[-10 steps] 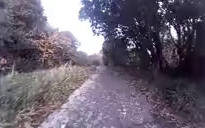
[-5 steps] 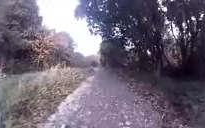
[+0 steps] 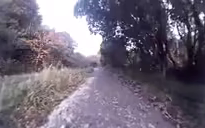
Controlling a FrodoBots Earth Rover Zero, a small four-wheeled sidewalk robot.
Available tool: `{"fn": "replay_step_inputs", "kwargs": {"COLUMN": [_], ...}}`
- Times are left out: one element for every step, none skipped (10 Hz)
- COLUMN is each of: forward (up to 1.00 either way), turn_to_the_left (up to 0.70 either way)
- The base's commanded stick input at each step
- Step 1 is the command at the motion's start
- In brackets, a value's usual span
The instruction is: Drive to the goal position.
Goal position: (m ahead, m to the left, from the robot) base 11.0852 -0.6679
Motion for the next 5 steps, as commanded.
{"fn": "replay_step_inputs", "kwargs": {"forward": [0.7,0.7,0.7,0.7,0.7], "turn_to_the_left": [0.0,0.0,0.0,0.0,0.0]}}
